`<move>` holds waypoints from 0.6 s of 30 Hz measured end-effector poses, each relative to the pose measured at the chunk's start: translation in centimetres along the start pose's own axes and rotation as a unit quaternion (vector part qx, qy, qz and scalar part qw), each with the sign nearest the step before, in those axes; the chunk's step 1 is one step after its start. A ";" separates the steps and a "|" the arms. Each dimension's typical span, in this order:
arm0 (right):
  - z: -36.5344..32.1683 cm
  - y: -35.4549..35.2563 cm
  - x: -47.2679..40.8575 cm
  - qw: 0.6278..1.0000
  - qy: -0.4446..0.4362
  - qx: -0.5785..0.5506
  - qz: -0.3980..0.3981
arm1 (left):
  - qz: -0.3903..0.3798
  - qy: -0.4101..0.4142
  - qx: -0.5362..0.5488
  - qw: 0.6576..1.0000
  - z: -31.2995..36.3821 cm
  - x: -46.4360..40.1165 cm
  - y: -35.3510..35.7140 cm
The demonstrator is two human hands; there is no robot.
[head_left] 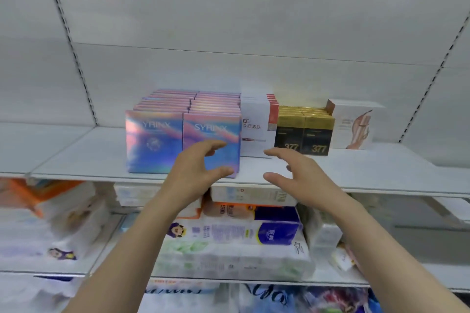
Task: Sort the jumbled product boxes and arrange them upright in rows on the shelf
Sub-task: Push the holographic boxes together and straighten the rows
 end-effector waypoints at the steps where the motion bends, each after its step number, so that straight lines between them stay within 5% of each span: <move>1: -0.6 0.9 -0.5 1.000 -0.002 0.002 -0.003 | 0.002 -0.002 -0.002 1.000 -0.8 0.2 -0.6; 6: -4.7 4.6 -4.1 1.000 -0.008 -0.014 -0.005 | 0.031 0.005 -0.053 0.998 -5.9 -0.6 -5.4; 10: -8.3 6.0 -8.2 0.997 -0.016 -0.011 0.081 | 0.072 0.054 -0.143 0.986 -10.3 -2.7 -9.8; 14: -9.9 7.6 -11.3 0.986 0.061 -0.011 0.155 | 0.069 0.074 -0.195 0.976 -14.4 -5.3 -11.7; 18: -9.0 9.1 -12.9 0.965 0.152 -0.128 0.171 | 0.074 0.053 -0.118 0.989 -18.1 -7.1 -12.4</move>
Point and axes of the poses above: each hand's wrist, its own x-axis away from the middle knuckle, its own y-axis out of the palm, z = x × y, the point moved 3 cm from there along -x, towards the middle knuckle, and after that the axes turned 11 degrees about y, right-handed, at the moved point
